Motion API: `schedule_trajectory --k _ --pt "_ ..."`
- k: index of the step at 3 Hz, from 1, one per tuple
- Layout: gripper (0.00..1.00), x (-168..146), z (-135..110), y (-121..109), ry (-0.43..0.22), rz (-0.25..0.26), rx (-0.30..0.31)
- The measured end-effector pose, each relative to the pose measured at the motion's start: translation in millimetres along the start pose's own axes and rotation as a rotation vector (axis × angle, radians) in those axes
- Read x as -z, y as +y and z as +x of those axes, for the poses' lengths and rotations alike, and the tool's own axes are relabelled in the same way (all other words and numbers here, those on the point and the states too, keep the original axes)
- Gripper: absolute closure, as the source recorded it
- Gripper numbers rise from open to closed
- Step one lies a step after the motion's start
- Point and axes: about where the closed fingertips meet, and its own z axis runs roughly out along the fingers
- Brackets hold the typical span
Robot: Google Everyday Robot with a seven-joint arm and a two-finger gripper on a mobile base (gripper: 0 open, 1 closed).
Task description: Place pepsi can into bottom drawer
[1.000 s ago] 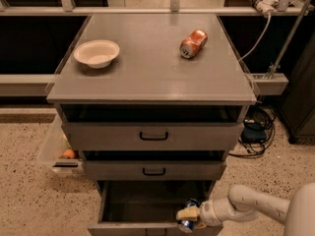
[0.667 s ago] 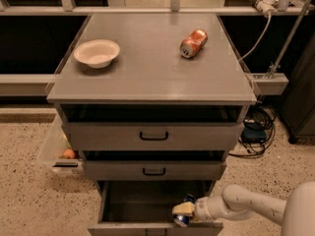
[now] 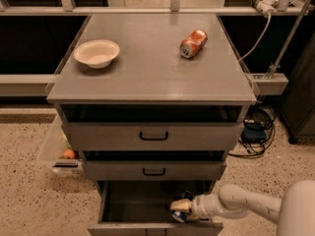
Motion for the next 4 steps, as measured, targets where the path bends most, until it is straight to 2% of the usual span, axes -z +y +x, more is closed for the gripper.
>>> schedule_trajectory --k 1,2,4 --pt "1.00 -0.9 -1.4 -0.8 -0.006 0.002 -0.002" --pt "1.00 -6.5 -22.4 -3.9 -0.064 -0.011 -0.013" --pt "1.00 -19.6 -64.8 -17.6 -0.138 -0.034 -0.066"
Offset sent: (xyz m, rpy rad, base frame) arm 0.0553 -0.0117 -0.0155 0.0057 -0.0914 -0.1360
